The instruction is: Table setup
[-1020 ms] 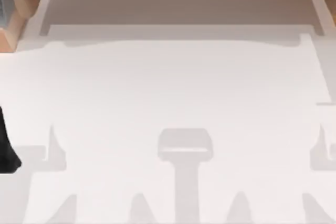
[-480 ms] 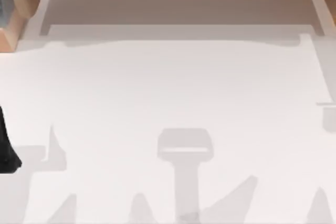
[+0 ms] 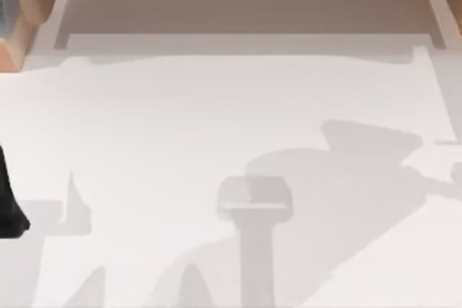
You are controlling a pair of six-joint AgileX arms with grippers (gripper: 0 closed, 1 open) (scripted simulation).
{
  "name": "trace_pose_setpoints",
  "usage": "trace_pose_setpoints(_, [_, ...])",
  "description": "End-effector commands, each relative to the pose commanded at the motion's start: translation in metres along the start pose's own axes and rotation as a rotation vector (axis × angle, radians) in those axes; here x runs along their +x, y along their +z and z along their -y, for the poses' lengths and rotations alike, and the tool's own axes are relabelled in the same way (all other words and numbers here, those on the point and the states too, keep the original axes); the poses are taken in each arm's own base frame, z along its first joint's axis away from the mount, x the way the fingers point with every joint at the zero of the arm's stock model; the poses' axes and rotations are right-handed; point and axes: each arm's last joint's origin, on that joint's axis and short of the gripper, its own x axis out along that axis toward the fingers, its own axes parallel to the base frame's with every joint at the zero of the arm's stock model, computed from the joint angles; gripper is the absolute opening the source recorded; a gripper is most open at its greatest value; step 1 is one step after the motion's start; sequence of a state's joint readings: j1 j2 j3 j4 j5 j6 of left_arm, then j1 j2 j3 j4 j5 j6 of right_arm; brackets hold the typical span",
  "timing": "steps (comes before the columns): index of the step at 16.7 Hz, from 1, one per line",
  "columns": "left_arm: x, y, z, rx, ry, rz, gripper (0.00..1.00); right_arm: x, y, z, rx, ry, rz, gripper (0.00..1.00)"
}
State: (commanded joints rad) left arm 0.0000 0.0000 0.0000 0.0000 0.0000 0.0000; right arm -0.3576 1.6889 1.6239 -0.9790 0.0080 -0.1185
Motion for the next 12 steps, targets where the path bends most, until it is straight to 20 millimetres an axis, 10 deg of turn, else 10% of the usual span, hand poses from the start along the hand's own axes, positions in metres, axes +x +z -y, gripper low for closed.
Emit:
trace_pose_setpoints(7, [0.0,0.0,0.0,0.0,0.0,0.0,1.0,0.16,0.056,0.016,-0.056,0.069,-0.346,1.0])
trace_pose_setpoints(12, [0.0,0.0,0.0,0.0,0.0,0.0,1.0,0.211,0.056,0.009,-0.093,0.105,-0.416,1.0])
